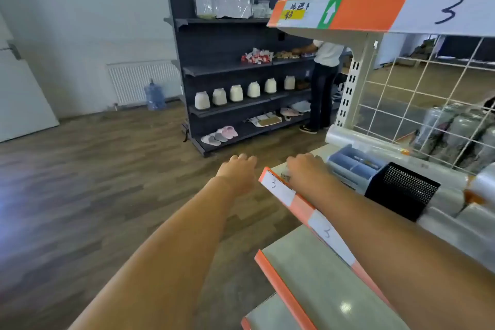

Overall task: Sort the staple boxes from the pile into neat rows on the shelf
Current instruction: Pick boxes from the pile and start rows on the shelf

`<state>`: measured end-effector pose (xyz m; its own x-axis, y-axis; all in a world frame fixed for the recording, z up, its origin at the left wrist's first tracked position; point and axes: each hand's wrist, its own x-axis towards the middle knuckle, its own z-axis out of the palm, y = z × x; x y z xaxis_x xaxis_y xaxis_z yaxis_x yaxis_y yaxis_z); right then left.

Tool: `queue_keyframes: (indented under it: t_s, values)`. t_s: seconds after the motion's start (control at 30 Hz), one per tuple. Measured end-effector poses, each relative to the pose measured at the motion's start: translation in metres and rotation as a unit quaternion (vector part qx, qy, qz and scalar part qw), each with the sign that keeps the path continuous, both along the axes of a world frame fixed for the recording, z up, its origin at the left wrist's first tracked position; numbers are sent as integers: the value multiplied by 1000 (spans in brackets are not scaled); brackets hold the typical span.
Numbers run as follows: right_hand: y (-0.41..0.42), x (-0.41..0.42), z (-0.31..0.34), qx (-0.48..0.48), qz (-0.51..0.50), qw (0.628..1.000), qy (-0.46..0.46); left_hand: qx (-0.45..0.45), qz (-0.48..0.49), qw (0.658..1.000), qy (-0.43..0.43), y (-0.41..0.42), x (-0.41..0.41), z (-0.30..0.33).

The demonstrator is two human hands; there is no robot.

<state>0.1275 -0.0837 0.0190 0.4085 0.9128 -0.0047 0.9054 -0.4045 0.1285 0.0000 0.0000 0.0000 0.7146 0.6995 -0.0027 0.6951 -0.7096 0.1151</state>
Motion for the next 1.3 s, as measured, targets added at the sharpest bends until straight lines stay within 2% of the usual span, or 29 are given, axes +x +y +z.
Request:
queue_keyframes:
  t_s: [0.13, 0.23, 0.33, 0.47, 0.63, 0.77, 1.0, 1.3]
  values:
    - [17, 1, -4, -44, -49, 998, -5, -23, -16, 999, 29, 16, 12, -11]
    - [23, 3, -6, -83, -85, 992, 31, -35, -18, 998, 43, 26, 15, -14]
    - [21, 8, -4, -116, -82, 988, 53, -30, -20, 998, 53, 33, 14, -16]
    - [18, 6, 4, -142, -72, 987, 34, -26, -20, 998, 61, 41, 9, -19]
    - [24, 10, 4, -92, -83, 990, 69, -12, -5, 998, 68, 48, -3, -24]
    - [33, -1, 10, 15, -75, 995, 71, -7, 11, 998, 69, 54, -16, -15]
    - [62, -27, 20, 79, 61, 991, 88, 59, 71, 995, 35, 54, -58, 6]
    - [128, -63, 2, 156, 204, 951, 171, 95, 152, 983, 25, 87, -122, 1]
